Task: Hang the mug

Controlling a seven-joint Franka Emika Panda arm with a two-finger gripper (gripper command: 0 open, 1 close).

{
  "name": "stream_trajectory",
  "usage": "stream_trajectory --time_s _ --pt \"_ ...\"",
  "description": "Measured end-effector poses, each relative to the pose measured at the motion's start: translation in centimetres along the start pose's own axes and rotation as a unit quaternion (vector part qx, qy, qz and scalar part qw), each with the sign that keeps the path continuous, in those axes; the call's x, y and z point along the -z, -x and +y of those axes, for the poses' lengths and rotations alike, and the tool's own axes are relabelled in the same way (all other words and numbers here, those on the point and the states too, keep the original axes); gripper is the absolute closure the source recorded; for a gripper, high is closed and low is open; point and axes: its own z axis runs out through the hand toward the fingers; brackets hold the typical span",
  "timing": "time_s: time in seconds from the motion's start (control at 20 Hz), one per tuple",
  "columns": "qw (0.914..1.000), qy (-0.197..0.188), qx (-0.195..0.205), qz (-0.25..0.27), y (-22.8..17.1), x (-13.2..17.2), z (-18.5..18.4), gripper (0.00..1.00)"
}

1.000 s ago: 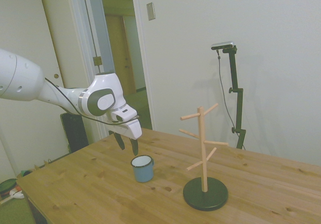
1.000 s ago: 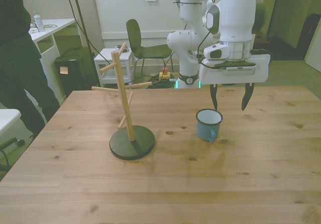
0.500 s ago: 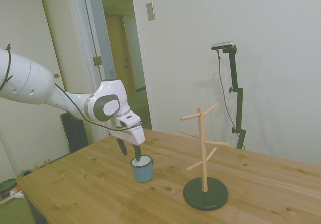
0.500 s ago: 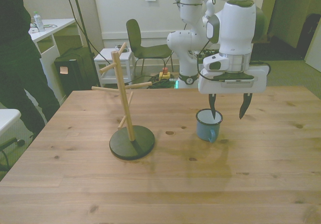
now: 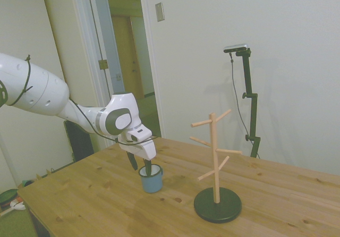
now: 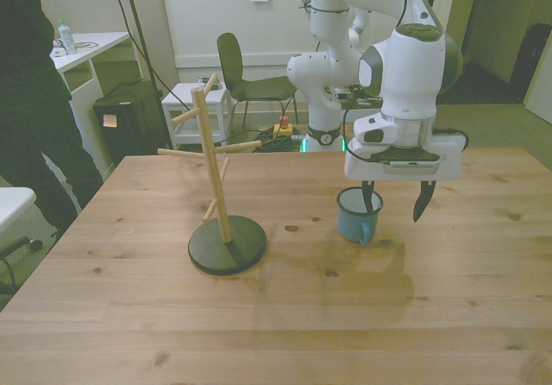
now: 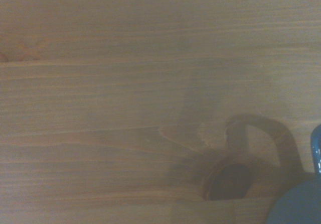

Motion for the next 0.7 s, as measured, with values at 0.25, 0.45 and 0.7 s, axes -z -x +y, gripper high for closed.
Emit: stream_trajectory --time_s 0.25,0.45,0.7 --pt "1.0 0.002 0.003 0.0 0.4 -0.5 0.0 1.0" --pt "0.9999 0.011 0.011 0.0 0.9 -1.0 0.1 1.0" --pt "0.9998 0.013 0.012 0.0 1.0 -1.2 0.3 1.0"
